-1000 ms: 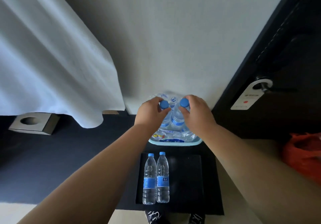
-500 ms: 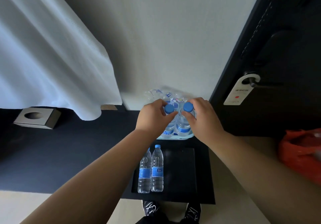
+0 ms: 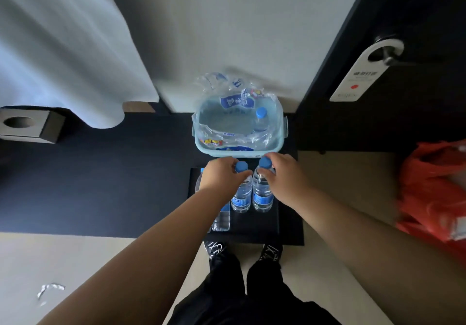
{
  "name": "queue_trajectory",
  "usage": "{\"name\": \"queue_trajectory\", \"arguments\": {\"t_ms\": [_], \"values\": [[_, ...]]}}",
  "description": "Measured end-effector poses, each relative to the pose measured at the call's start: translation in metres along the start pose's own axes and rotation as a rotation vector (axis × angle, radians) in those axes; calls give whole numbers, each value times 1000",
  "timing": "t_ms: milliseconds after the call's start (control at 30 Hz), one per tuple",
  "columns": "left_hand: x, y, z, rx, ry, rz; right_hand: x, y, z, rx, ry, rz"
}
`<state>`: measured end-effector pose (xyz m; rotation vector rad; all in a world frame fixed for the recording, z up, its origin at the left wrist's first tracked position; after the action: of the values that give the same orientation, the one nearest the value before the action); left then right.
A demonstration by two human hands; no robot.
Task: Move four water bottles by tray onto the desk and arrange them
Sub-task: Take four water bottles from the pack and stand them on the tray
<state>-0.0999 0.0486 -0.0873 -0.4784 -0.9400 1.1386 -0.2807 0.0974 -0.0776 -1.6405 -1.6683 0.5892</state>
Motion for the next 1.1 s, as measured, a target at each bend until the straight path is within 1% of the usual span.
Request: {"name": "queue_trajectory", "arguments": {"t_ms": [167, 300, 533, 800, 1100], "values": [[-3, 33, -35, -9, -56, -70, 3, 39, 22, -22, 52, -71], [-7, 50, -52, -28, -78, -74, 4, 64, 37, -33, 74, -124], [-26, 68, -56, -112, -155, -48, -8, 79, 59, -110, 162, -115], [-56, 83, -60, -152, -144, 43, -30, 110, 87, -208, 334, -70], [-83, 124, -89, -208, -189, 26, -39, 153, 118, -320, 409, -43]]}}
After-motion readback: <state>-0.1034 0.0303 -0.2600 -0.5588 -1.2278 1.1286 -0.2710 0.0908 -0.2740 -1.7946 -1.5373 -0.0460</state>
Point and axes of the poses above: each hand's wrist, its own x-axis away from the middle knuckle, its own y-axis out of the palm, z = x × y, the point moved 8 cm from there along -x, towards the middle knuckle, and after that the axes turned 3 degrees about -y, right-handed, at the moved point
